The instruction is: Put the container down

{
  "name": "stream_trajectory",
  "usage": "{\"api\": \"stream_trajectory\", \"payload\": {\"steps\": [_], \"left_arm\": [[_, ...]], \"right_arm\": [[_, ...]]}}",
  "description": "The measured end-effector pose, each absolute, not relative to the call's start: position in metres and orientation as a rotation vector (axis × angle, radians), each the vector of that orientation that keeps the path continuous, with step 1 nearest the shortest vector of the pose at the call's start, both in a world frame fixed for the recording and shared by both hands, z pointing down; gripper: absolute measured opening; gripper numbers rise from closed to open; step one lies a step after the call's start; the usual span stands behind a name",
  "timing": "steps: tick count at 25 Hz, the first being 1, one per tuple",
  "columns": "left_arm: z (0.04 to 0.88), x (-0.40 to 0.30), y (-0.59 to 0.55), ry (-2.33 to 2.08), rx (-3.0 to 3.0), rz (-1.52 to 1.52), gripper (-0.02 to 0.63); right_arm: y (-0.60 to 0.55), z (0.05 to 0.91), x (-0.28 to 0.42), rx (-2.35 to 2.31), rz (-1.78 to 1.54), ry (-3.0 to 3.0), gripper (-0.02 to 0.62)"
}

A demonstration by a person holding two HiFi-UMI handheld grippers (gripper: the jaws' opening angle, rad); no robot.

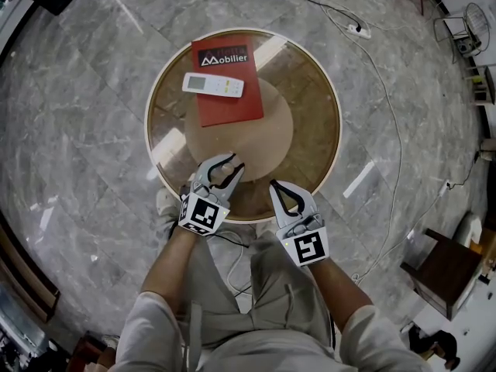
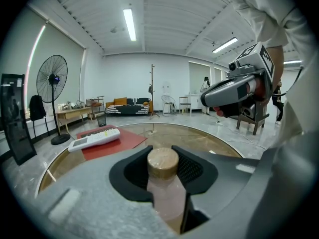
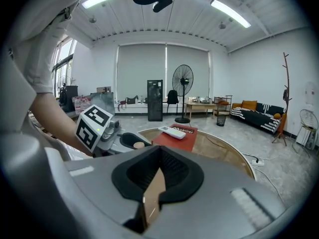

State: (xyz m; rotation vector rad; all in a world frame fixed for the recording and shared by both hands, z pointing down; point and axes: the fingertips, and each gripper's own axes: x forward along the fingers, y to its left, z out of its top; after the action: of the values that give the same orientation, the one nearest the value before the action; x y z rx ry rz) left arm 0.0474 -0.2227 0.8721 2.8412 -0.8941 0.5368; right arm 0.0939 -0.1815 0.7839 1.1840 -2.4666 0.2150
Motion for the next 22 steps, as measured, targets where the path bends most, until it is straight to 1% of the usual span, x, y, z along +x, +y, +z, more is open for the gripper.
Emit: {"api": "stream_trajectory", "payload": {"steps": [3,6,10,16,22], "left_arm": [[0.870,0.047,-0.223,-0.892,2.845,0.533,0.133],[0.865,0.047,-0.222,-0.881,2.851,0.541,0.212],[0.855,0.036,-0.217,-0.905,2.818,0.562,0.254],[0.800,0.010,-0.197,-0.936,2.769,0.584,0.255],[0.724,-0.009,-0.170,-0.917,2.780,0.643,0.199]], "right_arm": [[-0.181,0.781,0.093,1.176,0.211,-2.471,0.006],[-0.180,0.776,0.095,1.178,0.211,-2.470,0.006],[-0.175,0.761,0.097,1.186,0.209,-2.473,0.006],[-0.158,0.716,0.092,1.180,0.249,-2.452,0.006],[-0.141,0.655,0.084,1.206,0.265,-2.445,0.005]]}}
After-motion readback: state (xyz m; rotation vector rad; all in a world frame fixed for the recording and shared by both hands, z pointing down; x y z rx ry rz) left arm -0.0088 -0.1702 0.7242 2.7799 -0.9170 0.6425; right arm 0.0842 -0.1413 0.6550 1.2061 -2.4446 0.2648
